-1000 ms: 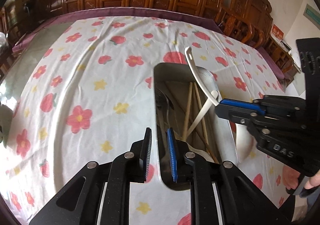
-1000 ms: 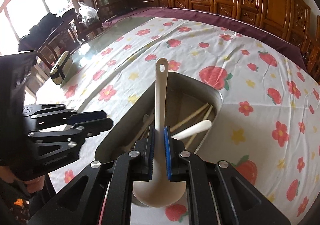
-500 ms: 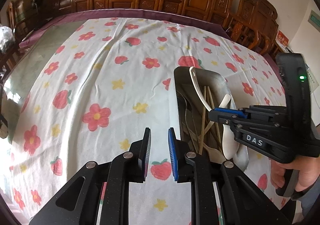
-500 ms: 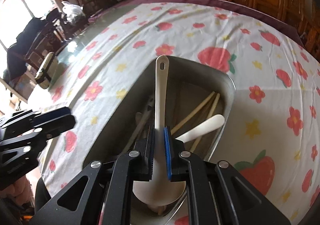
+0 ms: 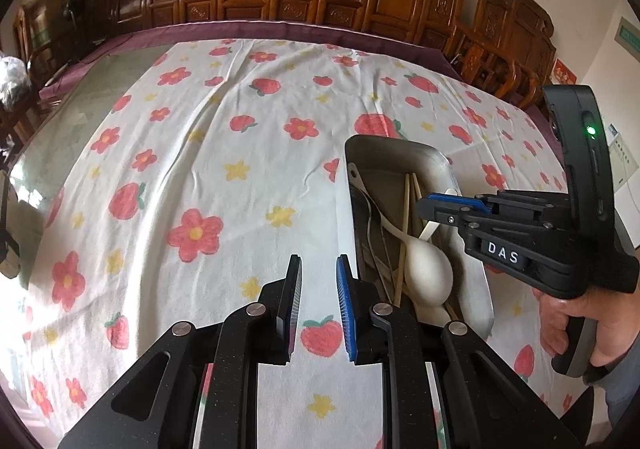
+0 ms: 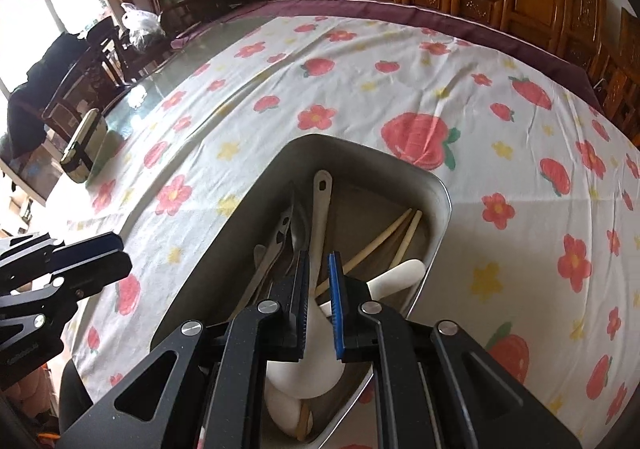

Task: Organize utensils
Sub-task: 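Lower the chopstick into the tray with the left tool while the right tool lowers the spoon in, then open both tools and withdraw them from the tray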

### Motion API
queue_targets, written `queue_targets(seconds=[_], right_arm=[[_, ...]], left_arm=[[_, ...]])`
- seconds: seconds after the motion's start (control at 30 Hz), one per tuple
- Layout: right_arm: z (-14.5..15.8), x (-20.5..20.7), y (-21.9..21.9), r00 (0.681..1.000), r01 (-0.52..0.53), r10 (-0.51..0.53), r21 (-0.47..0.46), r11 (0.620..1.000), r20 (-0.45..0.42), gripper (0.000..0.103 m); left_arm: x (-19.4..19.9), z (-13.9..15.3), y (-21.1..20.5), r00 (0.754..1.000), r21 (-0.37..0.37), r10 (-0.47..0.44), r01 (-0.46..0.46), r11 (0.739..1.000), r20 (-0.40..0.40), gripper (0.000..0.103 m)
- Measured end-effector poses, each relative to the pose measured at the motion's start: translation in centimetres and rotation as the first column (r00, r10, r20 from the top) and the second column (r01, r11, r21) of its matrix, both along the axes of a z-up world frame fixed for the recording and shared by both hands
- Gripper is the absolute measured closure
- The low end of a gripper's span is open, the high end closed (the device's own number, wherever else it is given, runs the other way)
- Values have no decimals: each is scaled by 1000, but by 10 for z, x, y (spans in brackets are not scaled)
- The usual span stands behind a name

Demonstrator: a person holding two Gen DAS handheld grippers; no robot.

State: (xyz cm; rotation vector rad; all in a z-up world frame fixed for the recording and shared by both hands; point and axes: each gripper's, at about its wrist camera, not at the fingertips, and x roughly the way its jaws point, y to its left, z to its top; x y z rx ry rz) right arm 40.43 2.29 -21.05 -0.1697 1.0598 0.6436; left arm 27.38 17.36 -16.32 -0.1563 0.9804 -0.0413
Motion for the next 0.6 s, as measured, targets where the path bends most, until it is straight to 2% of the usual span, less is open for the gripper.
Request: queue_targets(seconds=[0.1,0.17,0.3,0.37,0.53,0.6], right_arm=[[7,-10,-4,1000,-11,11,17,1000,25,91],[13,-16,-10,999,-10,8,30,1000,43,91],[26,-33,-26,997,0,-4,51,999,80,88],[32,-40,-36,995,13,-19,65,998,94,64],[44,-58,-61,989,54,-64,77,996,133,30],[46,-64,-70,985,74,-84,74,995,149,20]], left_arm=[[-1,3,-4,1000,5,-3,3,1000,4,86],[-3,6,-7,1000,9,-5,5,1000,11,78],[-5,11,-13,1000,20,-8,8,1000,20,73],[-6,14,-17,1000,31,-10,9,999,28,68],[-13,19,-27,999,47,-26,24,999,35,59],[-15,21,-31,999,57,-27,25,998,39,49]])
